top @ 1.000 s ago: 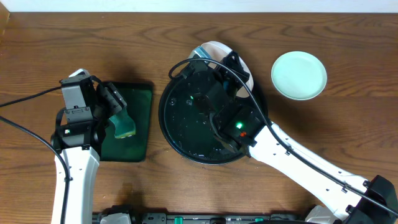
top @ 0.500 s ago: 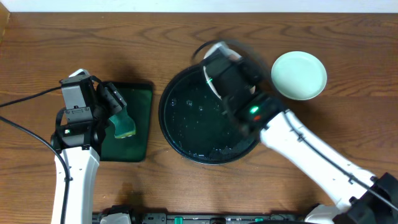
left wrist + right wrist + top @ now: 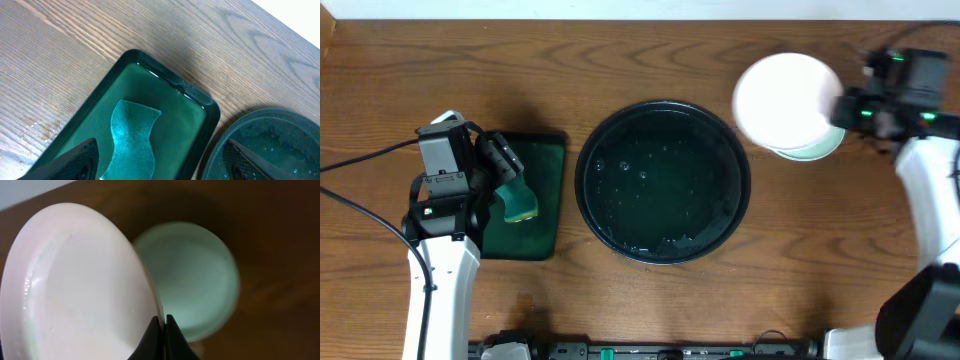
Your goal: Clean dirty plates on tray and stack at the side
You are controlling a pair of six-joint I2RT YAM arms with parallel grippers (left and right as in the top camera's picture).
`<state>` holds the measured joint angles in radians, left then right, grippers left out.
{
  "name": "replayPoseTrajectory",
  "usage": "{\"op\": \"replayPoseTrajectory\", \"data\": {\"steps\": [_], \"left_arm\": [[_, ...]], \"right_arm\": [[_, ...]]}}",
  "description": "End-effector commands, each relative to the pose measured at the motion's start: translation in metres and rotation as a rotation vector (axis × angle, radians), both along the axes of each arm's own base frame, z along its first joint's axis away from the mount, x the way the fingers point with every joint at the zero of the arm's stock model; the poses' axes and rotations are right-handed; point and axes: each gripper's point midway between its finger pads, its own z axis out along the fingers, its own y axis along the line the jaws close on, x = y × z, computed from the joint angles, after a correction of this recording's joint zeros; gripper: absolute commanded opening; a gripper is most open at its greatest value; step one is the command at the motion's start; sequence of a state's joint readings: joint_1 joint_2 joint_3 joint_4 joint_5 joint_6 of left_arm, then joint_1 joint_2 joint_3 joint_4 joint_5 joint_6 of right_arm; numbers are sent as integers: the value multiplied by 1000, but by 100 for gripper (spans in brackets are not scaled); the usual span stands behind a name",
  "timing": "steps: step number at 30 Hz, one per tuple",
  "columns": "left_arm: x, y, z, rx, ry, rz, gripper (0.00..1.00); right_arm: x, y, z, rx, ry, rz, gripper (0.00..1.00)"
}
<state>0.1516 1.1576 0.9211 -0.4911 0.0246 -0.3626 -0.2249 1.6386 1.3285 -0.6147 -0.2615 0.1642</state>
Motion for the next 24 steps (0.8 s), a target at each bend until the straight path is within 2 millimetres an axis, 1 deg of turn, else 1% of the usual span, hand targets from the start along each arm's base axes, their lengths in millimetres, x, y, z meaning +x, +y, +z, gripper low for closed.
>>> {"op": "replayPoseTrajectory", "data": {"steps": [1, 2, 4, 8, 10, 12, 13, 14, 15, 17, 19, 20, 22, 24], "left_arm": [[3, 1, 7, 5, -16, -2, 80], [3, 1, 7, 5, -16, -2, 80], [3, 1, 7, 5, -16, -2, 80], [3, 1, 7, 5, -16, -2, 80], [3, 1, 7, 5, -16, -2, 80], [3, 1, 7, 5, -16, -2, 80], [3, 1, 7, 5, -16, -2, 80], [3, 1, 7, 5, -16, -2, 80], [3, 1, 7, 5, -16, -2, 80], [3, 1, 7, 5, -16, -2, 80], [3, 1, 7, 5, -16, -2, 80], [3, 1, 7, 5, -16, -2, 80], [3, 1, 7, 5, -16, -2, 80], [3, 1, 7, 5, -16, -2, 80]], "right_arm": [[0, -14, -18, 164, 46, -75, 1], [0, -24, -28, 170, 64, -100, 1], [2, -34, -45, 179, 92, -127, 1], [9, -46, -81, 167, 146, -176, 1], [12, -48, -92, 169, 156, -186, 2], [15, -47, -95, 174, 153, -177, 22], [16, -44, -94, 175, 143, -148, 36], [17, -40, -91, 180, 131, -113, 48], [17, -38, -88, 187, 126, -101, 54], [13, -36, -81, 189, 129, -101, 62], [7, -37, -69, 188, 131, -133, 68], [1, -37, -54, 185, 123, -155, 75], [-10, -34, -28, 172, 97, -154, 99], [-28, -26, 0, 168, 81, -149, 99]]}}
